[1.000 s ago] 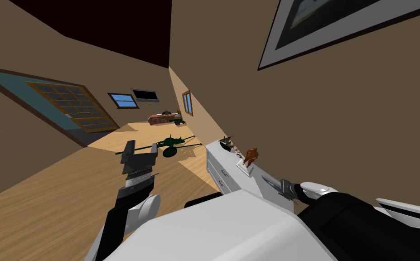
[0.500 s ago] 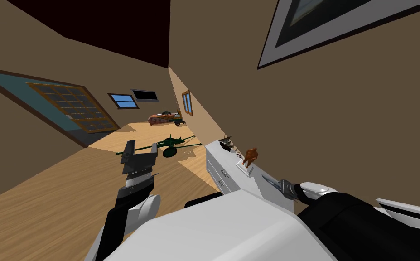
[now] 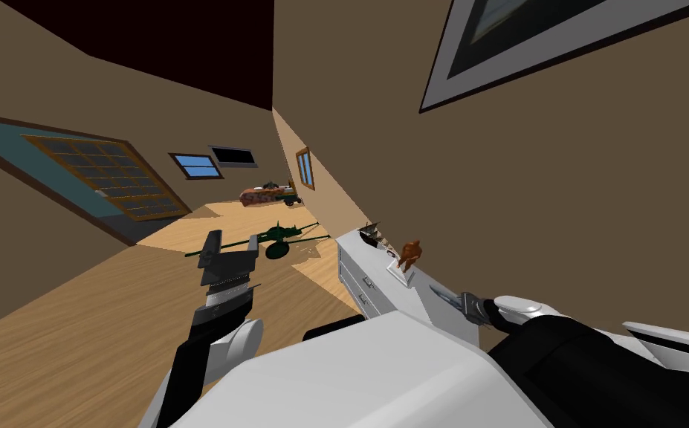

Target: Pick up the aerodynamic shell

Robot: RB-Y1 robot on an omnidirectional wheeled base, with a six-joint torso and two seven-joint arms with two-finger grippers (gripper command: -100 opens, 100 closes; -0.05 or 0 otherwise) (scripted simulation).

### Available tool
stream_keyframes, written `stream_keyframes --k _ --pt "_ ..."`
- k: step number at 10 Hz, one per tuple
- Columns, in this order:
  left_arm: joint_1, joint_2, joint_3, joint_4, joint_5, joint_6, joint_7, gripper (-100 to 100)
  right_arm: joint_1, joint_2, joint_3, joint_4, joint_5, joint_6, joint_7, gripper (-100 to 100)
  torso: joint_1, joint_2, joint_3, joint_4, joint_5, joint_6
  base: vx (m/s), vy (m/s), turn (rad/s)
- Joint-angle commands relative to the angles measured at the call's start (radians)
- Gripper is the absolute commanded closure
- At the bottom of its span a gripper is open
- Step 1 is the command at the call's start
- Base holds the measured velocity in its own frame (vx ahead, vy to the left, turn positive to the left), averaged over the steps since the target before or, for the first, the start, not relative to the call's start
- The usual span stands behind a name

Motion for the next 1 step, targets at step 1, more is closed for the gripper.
stream_keyframes --k 1 --pt "0.000 0.000 0.000 0.000 0.000 0.000 0.000 0 0.000 0.000 0.000 0.000 0.000 0.000 0.000 0 0.000 0.000 0.000 0.000 0.000 0.000 -0.002 0.006 0.001"
